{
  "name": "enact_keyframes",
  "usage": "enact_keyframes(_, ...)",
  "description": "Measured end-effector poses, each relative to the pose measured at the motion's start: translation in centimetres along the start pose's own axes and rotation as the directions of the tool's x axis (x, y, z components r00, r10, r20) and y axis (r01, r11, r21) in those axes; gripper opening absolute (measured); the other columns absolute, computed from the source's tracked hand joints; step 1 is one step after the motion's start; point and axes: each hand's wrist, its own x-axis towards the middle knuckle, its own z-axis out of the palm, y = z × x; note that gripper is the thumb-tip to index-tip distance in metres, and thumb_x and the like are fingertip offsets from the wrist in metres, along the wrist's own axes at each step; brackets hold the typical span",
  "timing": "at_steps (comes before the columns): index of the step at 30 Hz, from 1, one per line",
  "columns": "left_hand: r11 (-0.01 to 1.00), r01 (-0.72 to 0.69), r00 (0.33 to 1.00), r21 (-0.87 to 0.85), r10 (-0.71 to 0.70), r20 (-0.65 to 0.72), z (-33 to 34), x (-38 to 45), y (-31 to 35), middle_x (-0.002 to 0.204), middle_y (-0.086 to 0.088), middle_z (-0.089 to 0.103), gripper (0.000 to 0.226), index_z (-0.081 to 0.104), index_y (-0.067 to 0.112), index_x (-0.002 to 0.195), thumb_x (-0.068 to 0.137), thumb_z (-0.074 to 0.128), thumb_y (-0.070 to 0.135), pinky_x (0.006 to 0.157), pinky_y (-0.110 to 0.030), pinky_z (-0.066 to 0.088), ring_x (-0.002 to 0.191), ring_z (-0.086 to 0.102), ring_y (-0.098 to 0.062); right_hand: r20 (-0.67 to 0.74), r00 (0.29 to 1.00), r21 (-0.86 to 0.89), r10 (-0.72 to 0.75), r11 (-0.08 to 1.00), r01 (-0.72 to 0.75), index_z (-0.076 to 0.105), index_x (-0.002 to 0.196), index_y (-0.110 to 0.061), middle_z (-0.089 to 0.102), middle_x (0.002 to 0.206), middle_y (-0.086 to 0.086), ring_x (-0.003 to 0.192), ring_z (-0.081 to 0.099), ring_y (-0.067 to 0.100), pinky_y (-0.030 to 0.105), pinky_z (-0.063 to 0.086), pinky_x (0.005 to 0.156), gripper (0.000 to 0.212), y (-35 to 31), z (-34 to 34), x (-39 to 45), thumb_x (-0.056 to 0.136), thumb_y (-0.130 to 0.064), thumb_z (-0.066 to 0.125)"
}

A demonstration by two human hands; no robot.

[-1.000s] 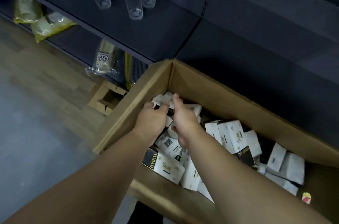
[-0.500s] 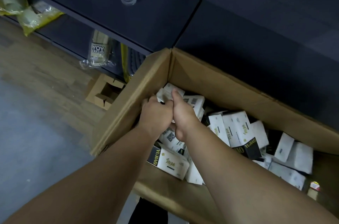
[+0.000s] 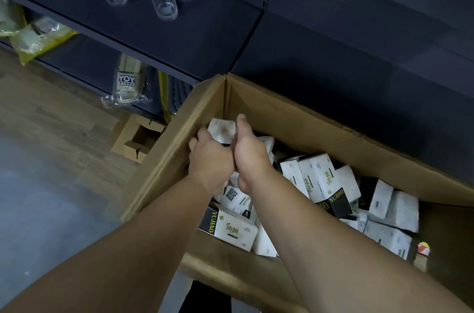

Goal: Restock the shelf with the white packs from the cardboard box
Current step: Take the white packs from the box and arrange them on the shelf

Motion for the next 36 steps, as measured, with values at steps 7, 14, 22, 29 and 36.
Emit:
enact_keyframes(7,0.998,-0.065,0.998,0.024,0.066,-0.022,0.1,-1.3,1.4,0.135,-0.008,0.025,0.069,0.033,0.018,0.141,0.085,0.065,0.042,0.102,-0.048,0.042,0.124,0.040,-0.034,-0.022,0.990,-0.012,-0.137,0.990,0.137,0.063,0.120,-0.019,0.071,0.106,0.001,0.096,0.069,0.019,0.041,0.055,0.091,0.058,-0.6,-1.6,-2.0,0.089,-0.066,0.047)
enact_keyframes(14,0.988,-0.138,0.988,0.062,0.142,-0.064,0.8,-3.7,3.2,0.130,-0.007,0.032,0.061,0.038,0.020,0.137,0.087,0.059,0.048,0.092,-0.047,0.050,0.115,0.049,-0.032,-0.041,0.973,0.019,-0.227,0.973,0.228,0.058,0.082,-0.029,0.066,0.081,-0.010,0.077,0.064,0.005,0.023,0.048,0.065,0.032,-0.9,-5.2,-5.4,0.099,-0.053,0.044)
enact_keyframes(22,0.969,-0.242,0.969,-0.059,0.239,-0.059,3.4,-9.8,5.9,0.129,-0.002,0.040,0.051,0.044,0.020,0.132,0.086,0.055,0.039,0.086,-0.038,0.049,0.093,0.052,-0.022,-0.181,0.940,0.066,-0.288,0.950,0.304,0.053,0.091,-0.027,0.063,0.091,-0.007,0.086,0.060,0.009,0.030,0.049,0.076,0.026,-0.8,-11.3,-9.7,0.097,-0.051,0.049)
enact_keyframes(29,0.902,-0.358,0.934,-0.241,0.351,-0.071,6.8,-16.9,7.7,0.118,-0.001,0.056,0.041,0.053,0.026,0.112,0.078,0.054,0.048,0.086,-0.041,0.051,0.101,0.058,-0.021,-0.408,0.862,-0.016,-0.300,0.946,0.322,0.046,0.133,-0.015,0.060,0.118,0.005,0.097,0.061,0.023,0.036,0.053,0.082,0.056,2.4,-19.7,-12.3,0.088,-0.047,0.057)
enact_keyframes(36,0.813,-0.408,0.901,-0.415,0.432,-0.040,10.6,-25.8,7.7,0.107,-0.004,0.064,0.018,0.054,0.030,0.097,0.081,0.051,0.037,0.076,-0.044,0.058,0.095,0.065,-0.023,-0.421,0.844,0.113,-0.331,0.905,0.411,0.042,0.129,-0.014,0.062,0.111,0.007,0.099,0.064,0.028,0.047,0.052,0.094,0.061,4.7,-27.0,-17.3,0.085,-0.053,0.061)
